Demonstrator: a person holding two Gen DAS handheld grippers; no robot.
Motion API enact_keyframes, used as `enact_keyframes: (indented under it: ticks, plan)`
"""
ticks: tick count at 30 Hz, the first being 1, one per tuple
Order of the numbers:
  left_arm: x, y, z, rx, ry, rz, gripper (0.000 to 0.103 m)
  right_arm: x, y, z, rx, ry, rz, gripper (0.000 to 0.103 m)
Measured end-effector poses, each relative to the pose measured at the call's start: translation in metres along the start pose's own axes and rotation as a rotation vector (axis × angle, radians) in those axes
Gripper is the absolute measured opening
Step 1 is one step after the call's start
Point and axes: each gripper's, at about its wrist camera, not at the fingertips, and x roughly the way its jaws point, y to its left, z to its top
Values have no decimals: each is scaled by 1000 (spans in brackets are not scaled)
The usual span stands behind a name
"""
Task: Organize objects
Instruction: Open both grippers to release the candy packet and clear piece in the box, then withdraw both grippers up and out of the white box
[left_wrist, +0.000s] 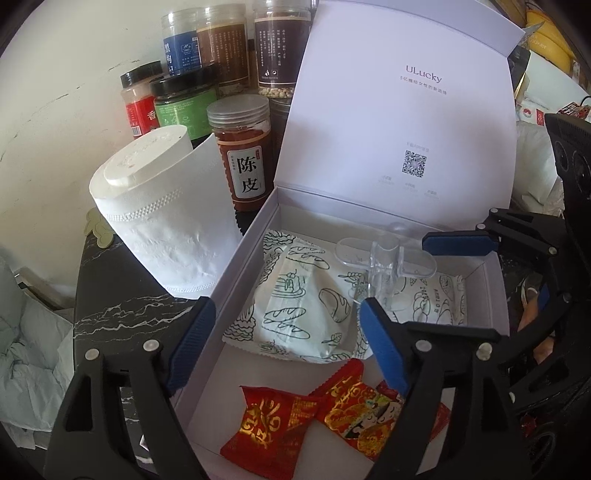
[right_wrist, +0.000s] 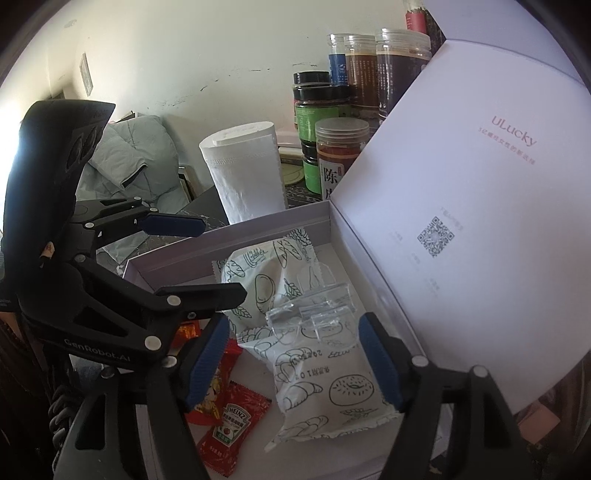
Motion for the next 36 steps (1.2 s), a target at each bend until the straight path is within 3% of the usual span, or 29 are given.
enact_keyframes:
  ticks: [32, 36]
  plan:
    - [-135, -18, -31, -23, -135, 47, 89, -129, 69, -11, -5, -160, -154, 77]
    - [-155, -21, -38, -39, -166, 103, 90, -146, 74, -15, 20, -199, -209, 81]
